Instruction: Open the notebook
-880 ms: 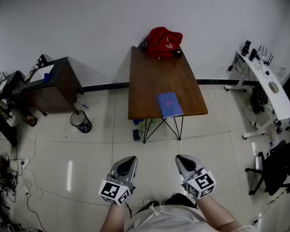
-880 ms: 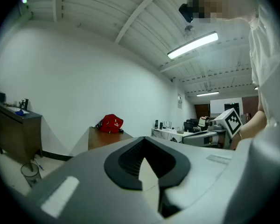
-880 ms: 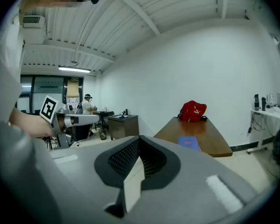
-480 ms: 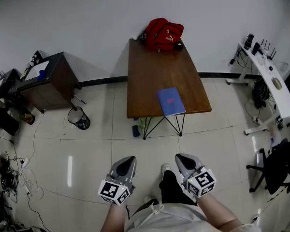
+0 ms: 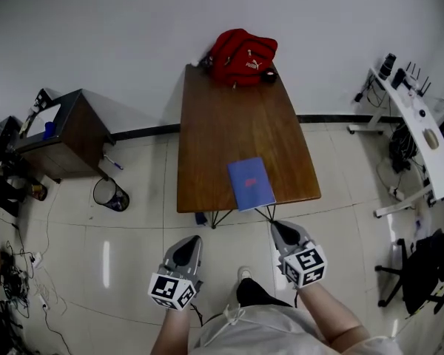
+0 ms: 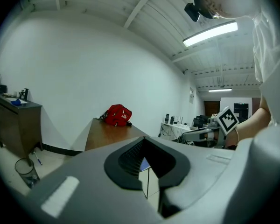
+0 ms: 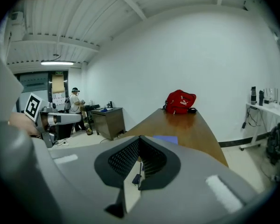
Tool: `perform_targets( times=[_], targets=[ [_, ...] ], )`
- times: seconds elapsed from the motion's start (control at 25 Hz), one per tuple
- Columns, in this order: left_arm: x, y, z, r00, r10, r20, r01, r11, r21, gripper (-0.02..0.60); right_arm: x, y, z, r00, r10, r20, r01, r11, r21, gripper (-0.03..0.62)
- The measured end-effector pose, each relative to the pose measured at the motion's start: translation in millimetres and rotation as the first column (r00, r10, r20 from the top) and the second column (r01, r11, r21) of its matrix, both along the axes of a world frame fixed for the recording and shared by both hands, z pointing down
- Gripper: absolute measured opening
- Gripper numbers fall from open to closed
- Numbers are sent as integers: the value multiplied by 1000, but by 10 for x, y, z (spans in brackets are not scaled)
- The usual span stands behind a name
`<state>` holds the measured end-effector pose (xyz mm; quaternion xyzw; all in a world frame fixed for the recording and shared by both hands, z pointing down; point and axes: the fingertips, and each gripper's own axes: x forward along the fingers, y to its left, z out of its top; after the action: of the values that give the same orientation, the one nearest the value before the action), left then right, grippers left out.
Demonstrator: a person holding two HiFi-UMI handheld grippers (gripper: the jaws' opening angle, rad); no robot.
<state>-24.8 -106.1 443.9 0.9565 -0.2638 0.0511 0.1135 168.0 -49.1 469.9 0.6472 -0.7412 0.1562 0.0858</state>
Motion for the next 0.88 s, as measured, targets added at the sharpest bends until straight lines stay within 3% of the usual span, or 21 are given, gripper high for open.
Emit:
perform_targets(
  times=[0.12, 0.36, 0.44, 0.64, 0.88],
  targets=[
    [326, -277, 67, 1000, 10, 8, -10, 1000, -17, 5, 379, -326, 158, 999, 38, 16, -38, 998, -43, 3],
    [887, -644, 454, 999, 33, 35, -30, 995, -94, 5, 864, -703, 848, 996, 69, 50, -57, 974, -218, 3],
    [1024, -761, 621, 998, 37, 44, -31, 992, -123, 5, 955, -794, 1111, 995, 74, 61, -54, 961, -272, 40],
    [1235, -934, 1025, 996, 62, 67, -47, 978, -203, 5, 1076, -931, 1613, 989, 115, 95, -71, 925, -374, 63],
    [1248, -1024, 1256, 996, 52, 71, -32, 964, -265, 5, 1071, -975, 1959, 978, 161, 134, -86, 892, -444, 101]
  ],
)
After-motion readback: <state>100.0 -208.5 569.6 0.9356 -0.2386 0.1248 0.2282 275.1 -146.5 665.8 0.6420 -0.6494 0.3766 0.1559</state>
